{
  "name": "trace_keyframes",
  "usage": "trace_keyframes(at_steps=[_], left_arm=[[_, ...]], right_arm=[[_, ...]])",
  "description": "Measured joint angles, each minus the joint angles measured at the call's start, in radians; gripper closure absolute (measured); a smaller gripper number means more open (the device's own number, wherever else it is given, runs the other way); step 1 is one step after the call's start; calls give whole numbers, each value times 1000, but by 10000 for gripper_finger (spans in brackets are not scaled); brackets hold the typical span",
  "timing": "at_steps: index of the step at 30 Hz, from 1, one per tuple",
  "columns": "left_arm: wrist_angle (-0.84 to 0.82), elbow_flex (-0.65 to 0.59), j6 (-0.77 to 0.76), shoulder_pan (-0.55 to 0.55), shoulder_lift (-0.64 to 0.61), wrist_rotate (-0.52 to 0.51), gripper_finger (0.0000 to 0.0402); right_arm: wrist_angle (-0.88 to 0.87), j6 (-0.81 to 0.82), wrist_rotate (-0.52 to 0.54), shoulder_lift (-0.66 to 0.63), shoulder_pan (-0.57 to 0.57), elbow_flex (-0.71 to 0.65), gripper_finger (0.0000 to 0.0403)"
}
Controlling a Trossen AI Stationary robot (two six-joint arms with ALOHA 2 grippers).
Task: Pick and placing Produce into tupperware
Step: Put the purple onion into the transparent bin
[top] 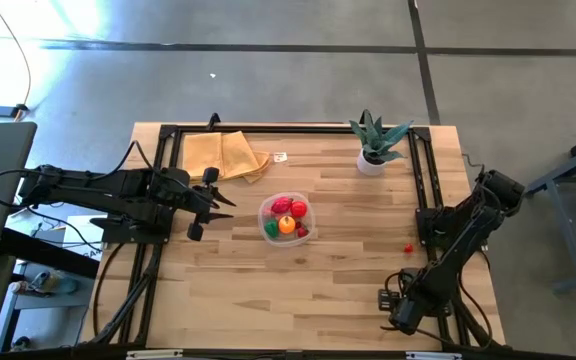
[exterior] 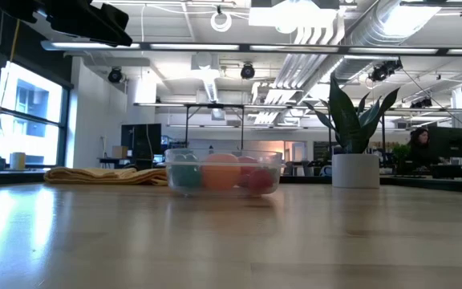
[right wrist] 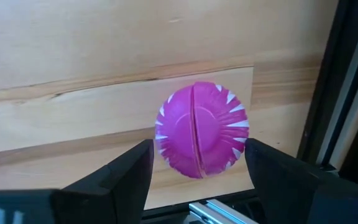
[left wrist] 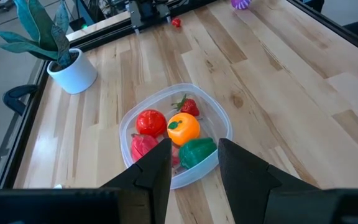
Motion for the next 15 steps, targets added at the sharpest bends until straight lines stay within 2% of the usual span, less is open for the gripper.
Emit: trace_keyframes(at_steps=[9,15], left_arm=[[0,0,0,0,0,0,282],[0,0,0,0,0,0,282]], right_arm=[[7,0,5,0,2,0,156],[4,-6,4,0,2,0,115]])
